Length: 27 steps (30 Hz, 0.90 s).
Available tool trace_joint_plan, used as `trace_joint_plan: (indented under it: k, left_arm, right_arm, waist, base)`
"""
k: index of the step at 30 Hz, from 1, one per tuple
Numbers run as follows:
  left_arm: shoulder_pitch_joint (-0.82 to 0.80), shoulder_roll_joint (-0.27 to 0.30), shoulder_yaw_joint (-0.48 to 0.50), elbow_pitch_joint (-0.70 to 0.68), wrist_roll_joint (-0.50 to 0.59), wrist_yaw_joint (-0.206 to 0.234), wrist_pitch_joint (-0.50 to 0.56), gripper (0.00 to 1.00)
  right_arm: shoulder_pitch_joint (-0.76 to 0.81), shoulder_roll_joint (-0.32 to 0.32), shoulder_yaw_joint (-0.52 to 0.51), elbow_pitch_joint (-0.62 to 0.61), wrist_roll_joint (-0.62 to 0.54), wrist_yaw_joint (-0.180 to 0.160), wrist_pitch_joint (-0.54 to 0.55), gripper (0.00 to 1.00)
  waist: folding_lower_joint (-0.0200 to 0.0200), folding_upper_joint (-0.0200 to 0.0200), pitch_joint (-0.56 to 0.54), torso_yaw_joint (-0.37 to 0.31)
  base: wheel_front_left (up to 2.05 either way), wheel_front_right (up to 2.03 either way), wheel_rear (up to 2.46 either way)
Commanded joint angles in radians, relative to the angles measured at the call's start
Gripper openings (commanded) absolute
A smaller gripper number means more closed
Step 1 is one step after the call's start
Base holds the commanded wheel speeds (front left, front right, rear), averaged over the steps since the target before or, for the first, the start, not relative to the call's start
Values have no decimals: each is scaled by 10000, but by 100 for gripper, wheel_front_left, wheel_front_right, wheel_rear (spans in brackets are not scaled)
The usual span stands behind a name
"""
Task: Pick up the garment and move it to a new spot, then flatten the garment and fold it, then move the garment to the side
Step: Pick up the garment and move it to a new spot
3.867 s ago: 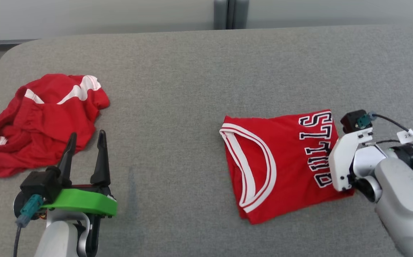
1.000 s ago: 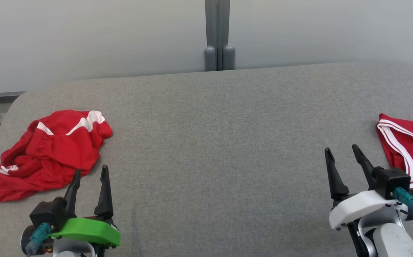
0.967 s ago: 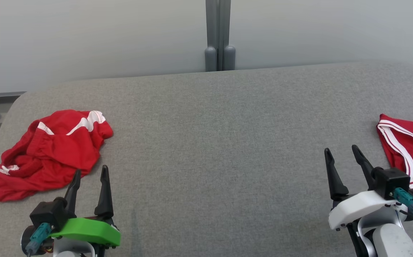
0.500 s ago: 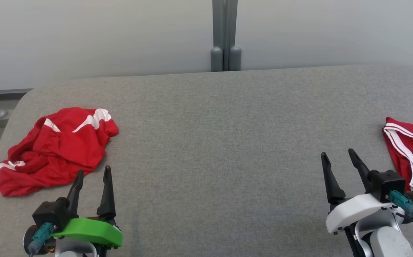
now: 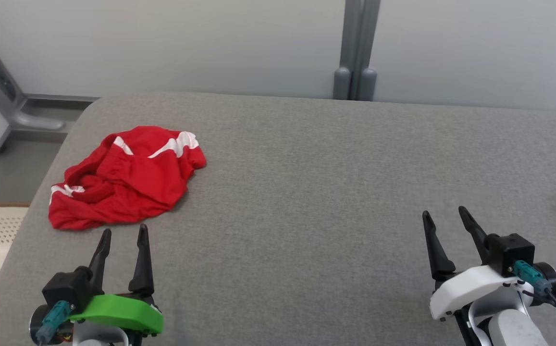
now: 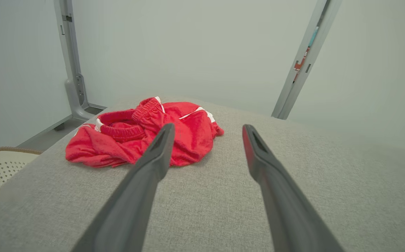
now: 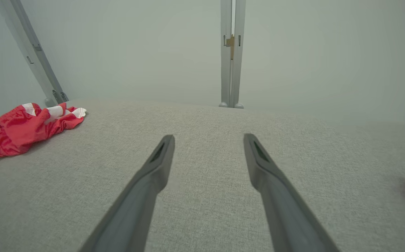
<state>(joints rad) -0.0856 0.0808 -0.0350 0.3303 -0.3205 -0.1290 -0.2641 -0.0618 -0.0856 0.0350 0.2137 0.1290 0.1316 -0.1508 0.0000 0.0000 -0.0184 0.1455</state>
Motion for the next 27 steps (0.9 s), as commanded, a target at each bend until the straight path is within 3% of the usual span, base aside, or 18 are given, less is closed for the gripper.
trace_joint_plan:
  k: [1, 13, 27]
  left_arm:
    - [160, 88, 15, 23, -37, -21, 4, 100]
    - [297, 145, 77, 37, -51, -21, 4, 100]
    - [343, 148, 148, -23, -24, -21, 4, 100]
  right_arm:
    - [101, 5, 9, 27, 50, -19, -33, 100]
    - [-60, 65, 462, 222, 147, -19, -126, 100]
    - [-106, 1, 508, 144, 119, -19, -187, 100]
  waist:
    - [0, 0, -55, 722]
    - [0, 0, -81, 1977]
    - [0, 0, 35, 2234]
  base:
    - [0, 0, 0]
    - [0, 0, 0]
    - [0, 0, 0]
